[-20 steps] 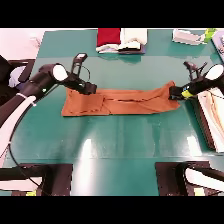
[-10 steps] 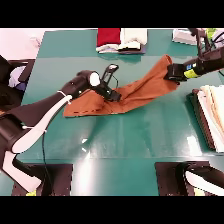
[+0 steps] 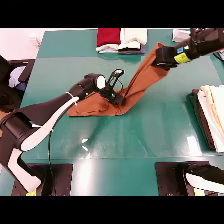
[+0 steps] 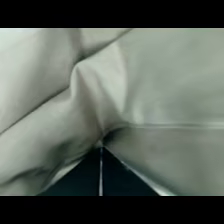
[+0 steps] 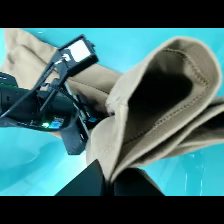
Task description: Fold the shirts.
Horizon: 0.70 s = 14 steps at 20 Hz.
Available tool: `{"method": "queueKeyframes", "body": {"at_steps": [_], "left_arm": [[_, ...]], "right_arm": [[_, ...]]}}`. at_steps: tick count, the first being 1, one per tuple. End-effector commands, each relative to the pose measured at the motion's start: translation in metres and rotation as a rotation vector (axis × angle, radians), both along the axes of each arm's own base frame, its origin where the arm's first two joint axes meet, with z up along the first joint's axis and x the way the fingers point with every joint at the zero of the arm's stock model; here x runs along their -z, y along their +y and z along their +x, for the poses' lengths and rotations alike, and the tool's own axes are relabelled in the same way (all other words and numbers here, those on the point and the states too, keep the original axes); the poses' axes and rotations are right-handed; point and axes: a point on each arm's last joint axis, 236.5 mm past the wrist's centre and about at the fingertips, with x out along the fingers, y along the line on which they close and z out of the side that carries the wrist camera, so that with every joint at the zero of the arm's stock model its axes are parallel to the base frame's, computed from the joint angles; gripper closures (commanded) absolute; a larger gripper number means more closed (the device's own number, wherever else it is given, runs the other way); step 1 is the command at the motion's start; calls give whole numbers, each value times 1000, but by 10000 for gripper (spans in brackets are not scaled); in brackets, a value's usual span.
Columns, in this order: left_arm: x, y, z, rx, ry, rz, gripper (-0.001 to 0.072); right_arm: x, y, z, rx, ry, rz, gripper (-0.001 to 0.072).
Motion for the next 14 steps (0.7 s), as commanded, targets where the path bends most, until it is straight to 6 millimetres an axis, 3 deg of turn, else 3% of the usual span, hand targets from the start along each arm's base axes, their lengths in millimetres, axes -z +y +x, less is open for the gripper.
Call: {"method": "queueKeyframes", "body": {"at_steps": [1,4,7,9,11,13,14], "left_arm": [[-43,29,26,-59,-81,-23,684],[-109,99,56,-161,-189,-15,683],[-172,186,64,-279,-293,42,683],[-208,236,59,-354,-356,82,683],[-238,270,48,-417,-410,98,683],[-262,288,36,-433,-457,108,683],[-269,292,30,-433,-472,117,683]], "right_arm": [[-1,26,4,-52,5,3,698],[4,65,3,-125,13,27,697],[12,136,1,-232,29,143,697],[28,189,0,-294,39,198,696],[55,244,-4,-369,39,236,695],[88,298,-10,-454,37,274,689],[104,318,-12,-483,34,297,556]]}}
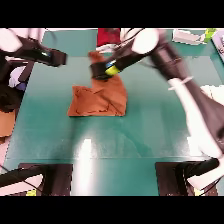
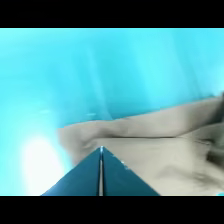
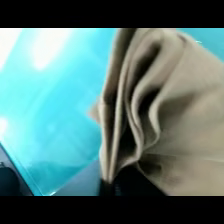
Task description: Fold the shirts.
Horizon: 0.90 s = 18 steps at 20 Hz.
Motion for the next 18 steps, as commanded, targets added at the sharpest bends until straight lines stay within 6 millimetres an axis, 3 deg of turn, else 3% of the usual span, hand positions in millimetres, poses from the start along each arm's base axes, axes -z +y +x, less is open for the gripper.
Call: {"method": "queueKeyframes", "body": {"at_steps": [1,3,6,9,12,14,15,16,17,18], "left_arm": [[-36,38,-23,-52,-62,55,683],[-40,39,-28,-52,-64,58,683],[-36,39,-32,-49,-41,62,683],[-36,38,-33,-46,-40,55,683],[-36,31,-32,-35,-42,26,683],[-35,24,-29,-24,-42,-2,683],[-35,21,-28,-19,-42,-17,683],[-36,20,-27,-19,-47,-21,683],[-37,20,-26,-20,-54,-23,683],[-38,19,-25,-20,-59,-26,683]], "right_arm": [[46,81,-9,-90,3,111,381],[68,78,0,-59,33,100,370],[80,29,14,3,98,43,371],[88,-58,34,125,115,-97,373],[98,-146,37,289,165,-268,373],[105,-179,33,355,186,-318,370],[109,-186,29,368,205,-318,312],[114,-191,24,377,228,-322,148],[121,-193,20,395,258,-327,70],[129,-194,16,422,294,-330,68]]}}
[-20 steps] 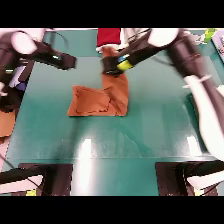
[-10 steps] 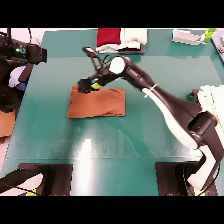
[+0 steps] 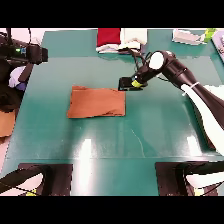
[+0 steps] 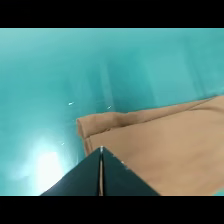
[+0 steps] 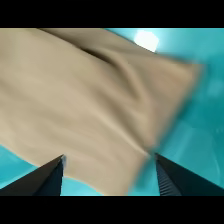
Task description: Fold the shirts.
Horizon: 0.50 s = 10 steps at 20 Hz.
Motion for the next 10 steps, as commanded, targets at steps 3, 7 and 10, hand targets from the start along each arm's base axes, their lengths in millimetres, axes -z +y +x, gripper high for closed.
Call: {"method": "queueKeyframes", "body": {"at_steps": [3,7,10], "left_arm": [[-2,-5,2,25,-14,-7,683],[-2,-7,1,29,-10,-15,683],[-2,-9,1,32,-10,-22,683]], "right_arm": [[39,-20,-15,163,157,-38,69],[71,7,-19,199,283,46,82],[91,25,-16,208,302,74,88]]}}
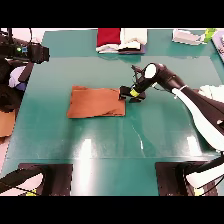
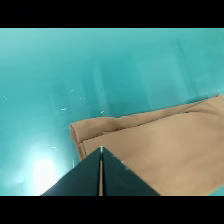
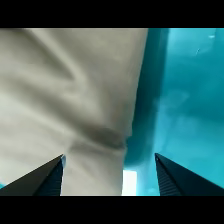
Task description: Fold the shirts.
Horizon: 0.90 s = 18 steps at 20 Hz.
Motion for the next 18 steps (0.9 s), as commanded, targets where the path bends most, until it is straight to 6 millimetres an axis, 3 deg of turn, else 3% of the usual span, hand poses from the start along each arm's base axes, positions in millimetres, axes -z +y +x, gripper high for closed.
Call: {"method": "queueKeyframes", "body": {"at_steps": [1,4,6,7,8,10,12,14,16,18], "left_arm": [[0,-2,0,6,2,-8,683],[1,-3,-2,9,9,-10,683],[4,-3,-4,13,24,-8,683],[4,-3,-5,14,29,-7,684],[5,-3,-6,15,31,-7,684],[5,-9,-8,27,35,-16,684],[5,-27,-12,73,33,-8,684],[4,-57,-22,152,22,3,684],[4,-85,-34,237,14,14,684],[3,-107,-45,293,13,14,684]], "right_arm": [[21,23,1,32,27,44,114],[35,33,1,23,18,37,162],[38,35,4,12,0,35,489],[36,36,9,-2,-30,40,617],[33,37,12,-4,-51,46,693],[17,28,23,-3,-114,36,695],[-10,4,38,-3,-207,-10,695],[-51,-37,57,42,-298,-46,695],[-90,-92,70,90,-352,-120,695],[-131,-165,77,140,-400,-246,695]]}}
